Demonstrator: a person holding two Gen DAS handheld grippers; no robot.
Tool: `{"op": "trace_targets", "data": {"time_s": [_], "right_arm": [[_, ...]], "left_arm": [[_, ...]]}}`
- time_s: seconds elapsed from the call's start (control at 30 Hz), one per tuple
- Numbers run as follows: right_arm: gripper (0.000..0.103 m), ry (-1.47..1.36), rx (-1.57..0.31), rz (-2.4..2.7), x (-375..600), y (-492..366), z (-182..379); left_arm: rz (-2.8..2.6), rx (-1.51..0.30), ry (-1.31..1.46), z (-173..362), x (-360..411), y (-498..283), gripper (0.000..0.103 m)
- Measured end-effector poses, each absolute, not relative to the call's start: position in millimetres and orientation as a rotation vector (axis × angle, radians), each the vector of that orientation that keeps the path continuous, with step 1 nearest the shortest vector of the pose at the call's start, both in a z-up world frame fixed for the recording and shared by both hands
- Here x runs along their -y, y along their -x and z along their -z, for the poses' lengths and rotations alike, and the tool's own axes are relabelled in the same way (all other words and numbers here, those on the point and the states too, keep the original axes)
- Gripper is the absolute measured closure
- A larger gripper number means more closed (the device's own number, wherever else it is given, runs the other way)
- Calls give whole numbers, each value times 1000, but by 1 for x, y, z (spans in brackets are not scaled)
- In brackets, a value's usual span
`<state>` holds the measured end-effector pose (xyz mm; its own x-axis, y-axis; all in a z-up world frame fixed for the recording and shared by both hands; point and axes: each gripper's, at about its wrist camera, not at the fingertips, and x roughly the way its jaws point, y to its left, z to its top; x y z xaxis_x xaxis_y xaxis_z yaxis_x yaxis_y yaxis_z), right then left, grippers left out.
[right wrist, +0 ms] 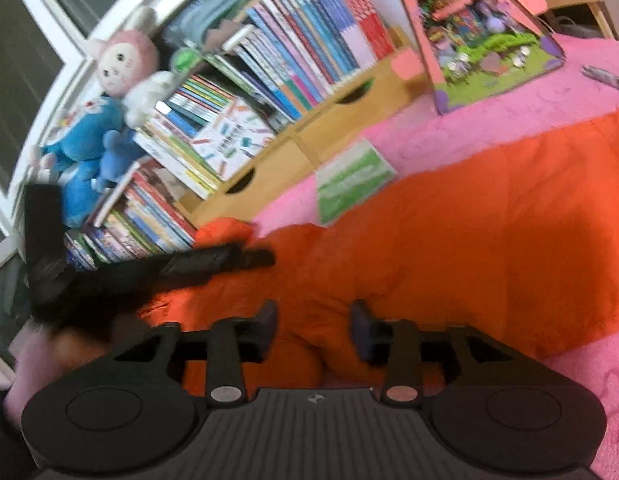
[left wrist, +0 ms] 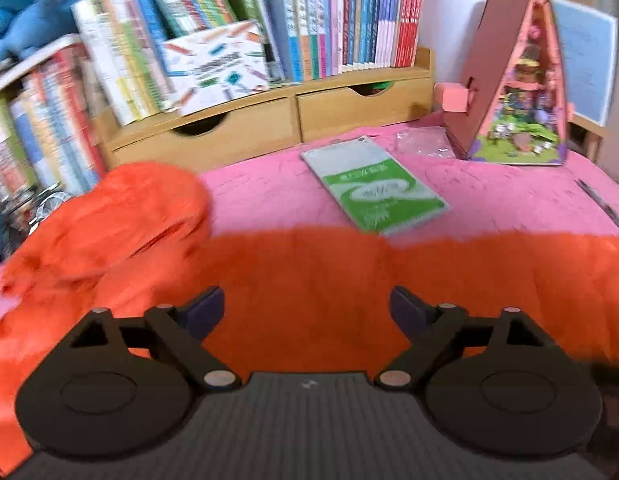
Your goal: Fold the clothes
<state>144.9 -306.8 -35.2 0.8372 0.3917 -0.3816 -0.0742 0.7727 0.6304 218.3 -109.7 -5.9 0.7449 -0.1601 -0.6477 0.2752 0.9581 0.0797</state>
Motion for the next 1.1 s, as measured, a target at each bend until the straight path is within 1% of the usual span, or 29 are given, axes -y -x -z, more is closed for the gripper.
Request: {"op": "trace_targets", "data": {"time_s": [0.13, 0.23, 0.27, 0.3, 0.47, 0.6, 0.73, 0.77, 0.87, 0.97, 1.1], "right_arm": [[45, -673, -477, -257, 314, -137, 33], [32, -702, -413, -220, 328, -116, 28], [25, -704, -395, -201, 333, -107, 26], [23, -707, -378, -175, 341, -96, 24], [20, -705, -334, 10, 394, -49, 20], [20, -733, -339, 166, 435, -24, 29], [17, -726, -315, 304, 458, -9, 41], [15, -711, -316, 331, 461, -9, 43], [15, -661, -342, 379, 466, -19, 46], [12, -645, -354, 380, 466, -33, 46], [11, -658, -375, 338, 467, -50, 44]], "left_arm": [[208, -695, -97, 8, 83, -183, 9], [198, -694, -103, 10, 80, -174, 9], [203, -693, -104, 11, 83, -174, 9], [216, -692, -104, 11, 90, -177, 9], [278, -684, -105, 13, 122, -189, 9], [285, -699, -132, 23, 143, -198, 9], [262, -700, -206, 40, 153, -197, 4], [259, -693, -213, 41, 154, -196, 3], [251, -684, -210, 43, 152, -195, 0], [250, -688, -189, 43, 149, -198, 0], [251, -687, -184, 43, 148, -199, 0]]}}
